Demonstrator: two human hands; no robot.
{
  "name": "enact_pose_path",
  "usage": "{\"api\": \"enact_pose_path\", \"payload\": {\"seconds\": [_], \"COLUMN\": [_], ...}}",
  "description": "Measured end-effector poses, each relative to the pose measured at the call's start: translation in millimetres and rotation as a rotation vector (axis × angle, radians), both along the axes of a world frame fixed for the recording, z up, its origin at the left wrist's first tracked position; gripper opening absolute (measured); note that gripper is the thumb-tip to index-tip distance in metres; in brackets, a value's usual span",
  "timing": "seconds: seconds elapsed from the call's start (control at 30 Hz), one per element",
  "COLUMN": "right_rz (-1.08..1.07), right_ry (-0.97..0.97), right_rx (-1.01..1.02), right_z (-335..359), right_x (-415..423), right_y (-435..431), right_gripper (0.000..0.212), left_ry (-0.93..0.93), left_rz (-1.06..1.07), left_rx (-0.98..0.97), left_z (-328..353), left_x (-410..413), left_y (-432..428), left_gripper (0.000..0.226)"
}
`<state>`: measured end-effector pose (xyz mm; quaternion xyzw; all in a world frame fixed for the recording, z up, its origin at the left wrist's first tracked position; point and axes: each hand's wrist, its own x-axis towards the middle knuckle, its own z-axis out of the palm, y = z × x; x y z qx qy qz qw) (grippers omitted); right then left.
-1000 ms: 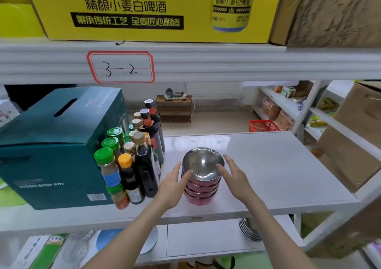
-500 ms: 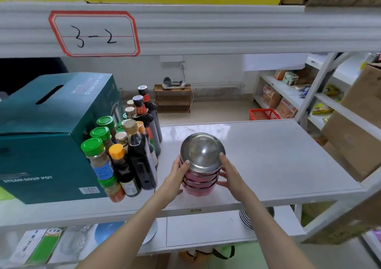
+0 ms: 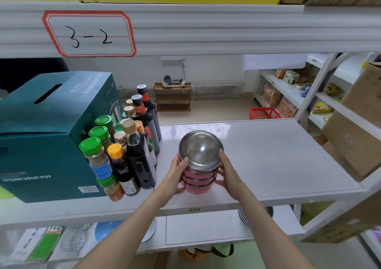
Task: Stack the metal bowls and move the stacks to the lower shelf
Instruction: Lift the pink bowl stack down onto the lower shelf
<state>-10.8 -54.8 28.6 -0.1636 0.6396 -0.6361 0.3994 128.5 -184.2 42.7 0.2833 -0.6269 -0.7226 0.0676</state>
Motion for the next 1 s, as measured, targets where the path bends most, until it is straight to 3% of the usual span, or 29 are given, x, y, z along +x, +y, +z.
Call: {"api": "enact_pose_path", "payload": {"seconds": [0.4,0.53,0.73,0.9,1.0], "right_rz": [0.023,0.025,0.009,-0.015,-0.013], "right_ry": [0.037,0.047,0.075,0.087,0.073], "right_rx": [0.000,-0.011,0.022,0.024,0.016], "right_z": [30,38,45,47,47], "right_x": [13,29,54,66,70], "right_y": [12,25,51,82,102], "right_gripper": [0.064,0.052,0.047,0.057,0.049], "left_ry": [0.004,-0.004,0.012,0.060,0.064], "left_rz": [0.003,-0.013,-0.059,-0.071,-0.058], "left_rx": [-0.013,-0.014,-0.017,-0.047,-0.025], "left_z": [25,33,35,40,42], "left_x": [15,28,51,65,67], "left_y": [9,19,42,73,95], "left_gripper": [0.064,0.055,0.068,0.058,0.063]}}
